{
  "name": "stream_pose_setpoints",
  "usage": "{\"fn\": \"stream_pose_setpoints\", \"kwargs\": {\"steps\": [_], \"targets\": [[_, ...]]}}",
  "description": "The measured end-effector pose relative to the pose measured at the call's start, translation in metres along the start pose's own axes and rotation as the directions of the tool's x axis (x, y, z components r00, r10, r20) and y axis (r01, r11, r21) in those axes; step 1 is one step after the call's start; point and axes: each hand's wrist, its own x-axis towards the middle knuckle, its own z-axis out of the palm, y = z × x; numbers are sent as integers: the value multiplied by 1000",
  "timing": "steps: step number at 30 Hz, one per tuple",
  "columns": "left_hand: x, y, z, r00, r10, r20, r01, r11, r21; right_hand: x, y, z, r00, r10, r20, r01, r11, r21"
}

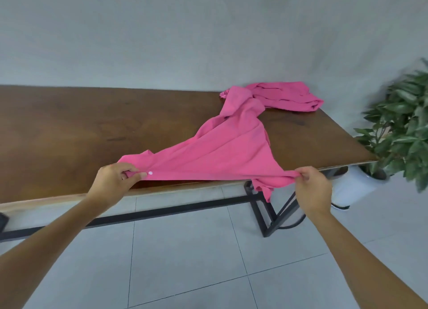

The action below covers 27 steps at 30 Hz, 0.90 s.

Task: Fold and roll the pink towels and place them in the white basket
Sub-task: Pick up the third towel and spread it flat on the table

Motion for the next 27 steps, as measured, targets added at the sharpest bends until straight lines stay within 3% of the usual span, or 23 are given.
{"fn": "stream_pose_setpoints", "kwargs": {"steps": [4, 6, 10, 12, 17, 23, 27], "targets": [[-29, 27, -8, 999, -27, -26, 27, 1000, -8, -3, 2, -21, 999, 10, -33, -6, 995, 100], [-47, 41, -10, 998, -42, -39, 42, 999, 0, -2, 11, -29, 994, 105, -6, -99, 956, 275], [-85, 51, -11, 993, -85, -82, 89, 995, 46, -19, 23, -43, 952, 201, 231, -301, 749, 590], [-109, 53, -12, 987, -130, -90, 134, 990, 46, -37, 26, -48, 928, 186, 322, -359, 673, 647], [-179, 48, -26, 958, -264, -108, 273, 958, 81, -82, 33, -50, 868, 73, 491, -396, 699, 595], [-254, 26, -79, 915, -364, -172, 393, 901, 184, -124, 39, -22, 712, -87, 696, -368, 798, 476], [-283, 21, -126, 877, -420, -232, 468, 856, 220, -153, 13, -9, 633, -177, 754, -318, 828, 462]]}}
